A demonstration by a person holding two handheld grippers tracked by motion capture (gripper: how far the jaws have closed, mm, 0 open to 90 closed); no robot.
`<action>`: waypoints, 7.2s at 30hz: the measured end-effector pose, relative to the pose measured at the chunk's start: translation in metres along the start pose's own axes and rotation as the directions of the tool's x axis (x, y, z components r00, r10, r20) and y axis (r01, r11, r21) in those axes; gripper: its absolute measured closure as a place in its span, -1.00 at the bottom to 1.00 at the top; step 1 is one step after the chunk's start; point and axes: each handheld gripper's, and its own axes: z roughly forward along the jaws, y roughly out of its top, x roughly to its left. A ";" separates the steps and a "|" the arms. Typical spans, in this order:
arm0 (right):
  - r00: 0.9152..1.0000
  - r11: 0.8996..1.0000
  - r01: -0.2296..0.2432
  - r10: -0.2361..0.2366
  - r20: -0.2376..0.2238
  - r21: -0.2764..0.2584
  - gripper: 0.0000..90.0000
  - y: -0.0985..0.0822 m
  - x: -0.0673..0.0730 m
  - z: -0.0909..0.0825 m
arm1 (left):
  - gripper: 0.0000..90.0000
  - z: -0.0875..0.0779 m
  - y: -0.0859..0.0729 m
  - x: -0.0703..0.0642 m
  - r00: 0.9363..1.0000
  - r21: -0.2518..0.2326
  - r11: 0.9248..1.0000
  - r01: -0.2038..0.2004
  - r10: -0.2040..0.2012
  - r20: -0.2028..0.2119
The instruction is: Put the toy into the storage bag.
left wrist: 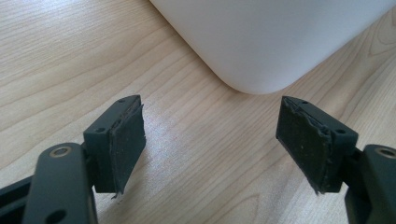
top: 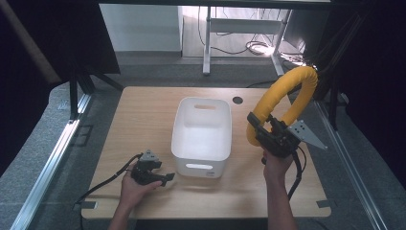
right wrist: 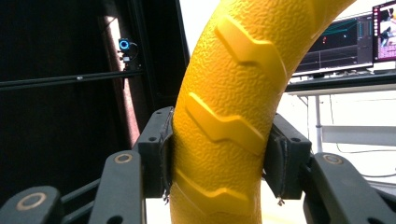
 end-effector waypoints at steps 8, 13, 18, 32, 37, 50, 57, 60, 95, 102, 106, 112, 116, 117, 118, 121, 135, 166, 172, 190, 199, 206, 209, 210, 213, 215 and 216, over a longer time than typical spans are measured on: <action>1.000 1.000 0.011 -0.012 -0.020 -0.023 0.11 0.005 0.013 0.006 | -0.47 0.000 0.000 0.000 1.000 0.003 1.000 -0.001 0.001 0.000; 1.000 1.000 0.005 -0.006 -0.030 -0.028 0.10 0.009 0.016 0.009 | -0.47 0.001 0.000 0.000 1.000 0.005 1.000 0.001 -0.001 0.002; 0.999 0.999 0.018 -0.019 -0.040 -0.043 0.11 0.014 0.023 0.012 | -0.47 0.002 0.000 0.000 1.000 0.005 1.000 0.002 -0.002 0.001; 0.996 0.996 0.021 -0.028 -0.088 -0.084 0.10 0.034 0.043 0.022 | -0.46 0.001 0.000 0.000 1.000 0.008 1.000 0.004 -0.004 0.005; 0.992 0.996 0.029 -0.039 -0.118 -0.087 0.10 0.040 0.054 0.031 | -0.46 0.001 0.000 0.000 1.000 0.018 1.000 0.001 -0.001 -0.017; 0.985 0.996 0.008 -0.024 -0.171 -0.091 0.10 0.041 0.073 0.045 | -0.47 0.000 0.000 0.001 1.000 0.025 1.000 -0.005 0.005 -0.013; 0.977 0.997 0.006 -0.023 -0.210 -0.083 0.10 0.039 0.085 0.055 | -0.47 -0.001 0.000 0.001 1.000 0.029 1.000 -0.009 0.010 -0.013; 0.974 0.997 0.014 -0.031 -0.225 -0.077 0.10 0.037 0.093 0.061 | -0.47 -0.001 0.000 0.002 1.000 0.029 1.000 -0.010 0.010 -0.012; 0.955 1.000 -0.021 0.015 -0.295 -0.020 0.10 0.002 0.128 0.099 | -0.48 -0.001 0.000 0.002 1.000 0.030 0.999 -0.013 0.013 -0.012; 0.954 1.000 -0.020 0.018 -0.299 -0.005 0.10 -0.009 0.136 0.102 | -0.48 -0.001 0.000 0.002 1.000 0.030 0.999 -0.012 0.012 -0.011; 0.954 1.000 -0.028 0.026 -0.299 -0.001 0.10 -0.013 0.139 0.103 | -0.48 0.000 0.000 0.002 1.000 0.030 0.999 -0.013 0.013 -0.009; 0.954 0.999 -0.034 0.035 -0.297 0.010 0.10 -0.018 0.140 0.103 | -0.48 0.000 0.000 0.002 1.000 0.031 0.999 -0.012 0.013 -0.009; 0.956 0.999 -0.035 0.038 -0.291 0.018 0.10 -0.022 0.140 0.103 | -0.48 0.001 -0.001 0.002 1.000 0.037 0.999 -0.017 0.018 -0.009; 0.956 0.999 -0.035 0.038 -0.291 0.018 0.10 -0.022 0.140 0.103 | -0.48 0.001 -0.001 0.002 1.000 0.038 0.999 -0.017 0.018 -0.009; 0.956 0.999 -0.037 0.040 -0.290 0.018 0.10 -0.024 0.141 0.102 | -0.48 0.001 -0.001 0.002 1.000 0.039 0.999 -0.019 0.019 -0.009; 0.957 0.999 -0.042 0.046 -0.287 0.020 0.10 -0.026 0.141 0.102 | -0.48 0.001 -0.001 0.002 1.000 0.038 0.999 -0.018 0.018 -0.010; 0.960 0.997 -0.059 0.068 -0.273 0.039 0.10 -0.038 0.143 0.102 | -0.48 0.002 -0.001 0.002 1.000 0.035 0.999 -0.012 0.012 -0.010; 0.952 0.977 -0.139 0.177 -0.250 0.164 0.09 -0.067 0.138 0.104 | -0.49 0.002 -0.001 0.001 1.000 0.041 0.999 -0.008 0.008 -0.007; 0.951 0.951 -0.183 0.235 -0.199 0.248 0.08 -0.079 0.136 0.108 | -0.49 0.002 -0.001 0.001 1.000 0.038 0.999 -0.005 0.005 -0.008; 0.965 0.953 -0.131 0.185 -0.184 0.273 -0.11 -0.074 0.137 0.104 | -0.49 0.003 -0.001 0.002 1.000 0.045 0.999 -0.008 0.008 -0.004; 0.963 0.937 -0.126 0.194 -0.186 0.327 -0.38 -0.068 0.125 0.095 | -0.49 0.005 -0.001 0.003 1.000 0.047 0.999 -0.004 0.005 -0.006; 0.960 0.942 -0.105 0.179 -0.214 0.320 -0.38 -0.060 0.113 0.081 | -0.49 0.004 0.000 0.003 1.000 0.049 0.999 0.001 0.000 -0.016; 0.963 0.943 -0.091 0.165 -0.213 0.320 -0.38 -0.055 0.105 0.072 | -0.50 0.003 0.000 0.003 1.000 0.049 0.999 -0.001 0.001 -0.018; 0.964 0.944 -0.086 0.160 -0.213 0.318 -0.37 -0.055 0.103 0.070 | -0.50 0.003 0.000 0.003 1.000 0.054 0.998 -0.007 0.008 -0.019; 0.971 0.945 -0.070 0.139 -0.197 0.319 -0.35 -0.051 0.093 0.062 | -0.50 0.003 -0.001 0.003 1.000 0.053 0.999 -0.008 0.009 -0.019; 0.974 0.946 -0.055 0.121 -0.193 0.319 -0.34 -0.049 0.088 0.056 | -0.50 0.002 -0.001 0.002 1.000 0.050 0.999 -0.009 0.010 -0.016; 0.976 0.947 -0.037 0.103 -0.191 0.318 -0.33 -0.048 0.086 0.052 | -0.50 0.002 -0.001 0.002 1.000 0.048 0.999 -0.009 0.009 -0.016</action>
